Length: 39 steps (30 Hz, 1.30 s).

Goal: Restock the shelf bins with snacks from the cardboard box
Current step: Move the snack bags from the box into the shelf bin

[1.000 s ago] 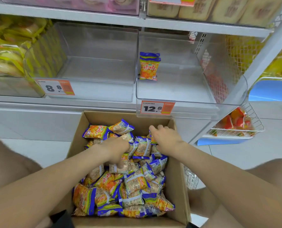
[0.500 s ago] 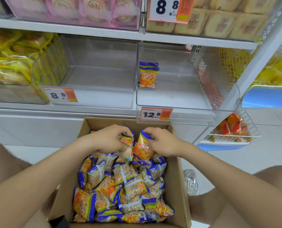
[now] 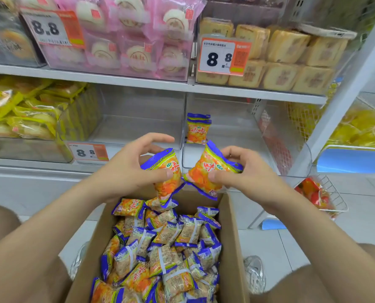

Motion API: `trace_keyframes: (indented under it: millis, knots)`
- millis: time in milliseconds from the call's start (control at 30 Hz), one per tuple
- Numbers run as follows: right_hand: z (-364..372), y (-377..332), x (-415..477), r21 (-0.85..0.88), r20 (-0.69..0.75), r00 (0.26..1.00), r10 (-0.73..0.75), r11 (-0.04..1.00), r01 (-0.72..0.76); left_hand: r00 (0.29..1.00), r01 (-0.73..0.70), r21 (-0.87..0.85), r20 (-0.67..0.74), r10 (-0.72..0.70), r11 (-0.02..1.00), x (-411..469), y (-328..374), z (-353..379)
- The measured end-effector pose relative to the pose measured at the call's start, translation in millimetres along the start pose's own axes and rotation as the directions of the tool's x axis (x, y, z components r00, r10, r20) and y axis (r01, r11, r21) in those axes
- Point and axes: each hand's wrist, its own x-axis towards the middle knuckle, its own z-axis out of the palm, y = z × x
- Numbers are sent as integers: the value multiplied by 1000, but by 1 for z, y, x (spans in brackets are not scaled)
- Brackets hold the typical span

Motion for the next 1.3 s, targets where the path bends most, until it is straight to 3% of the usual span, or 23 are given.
trace_keyframes:
  millis: [67, 133, 233, 367, 500, 633, 767, 1033, 1100, 1133, 1200, 1267, 1300]
  knots:
    - [-11, -2, 13, 11, -146, 987, -63, 998, 66, 995, 31, -41, -90, -34, 999, 7, 1, 2]
    - [-21, 2, 31, -208, -239, 957, -163, 972, 113, 985, 64, -35, -160, -69, 997, 15, 2, 4]
    - [-28, 12, 65, -573, -216, 955, -201, 819, 43, 974, 100, -12, -201, -101, 995, 26, 4, 7]
    - [-21, 29, 120, -737, -116, 983, -146, 676, 14, 971, 140, -23, -192, -142, 990, 40, 3, 8]
    - [-10, 47, 167, -772, -50, 996, -68, 636, 4, 979, 156, 47, -138, -149, 987, 52, -2, 5]
    - [-5, 58, 196, -749, -101, 994, -32, 660, -55, 973, 187, 111, -158, -169, 976, 63, -5, 4]
    - [-3, 72, 211, -728, -226, 972, -63, 675, -125, 964, 214, 117, -188, -190, 970, 70, -5, 5]
    - [-8, 80, 205, -745, -227, 971, -75, 655, -124, 958, 225, 80, -198, -206, 971, 63, -3, -2]
    - [-10, 70, 195, -779, -267, 952, -150, 615, -121, 966, 205, 33, -170, -197, 978, 61, 1, -4]
    - [-10, 62, 189, -773, -289, 933, -214, 628, -96, 970, 193, 1, -151, -190, 981, 60, 3, -5]
    - [-6, 39, 171, -610, -301, 919, -254, 792, 19, 974, 178, -88, -125, -188, 980, 59, 7, -4]
    - [-2, 14, 144, -163, -131, 986, -102, 983, 80, 976, 167, -155, -111, -186, 974, 59, 9, -4]
    - [0, 7, 130, 9, 9, 998, -69, 998, 69, 979, 155, -176, -105, -175, 972, 59, 9, -3]
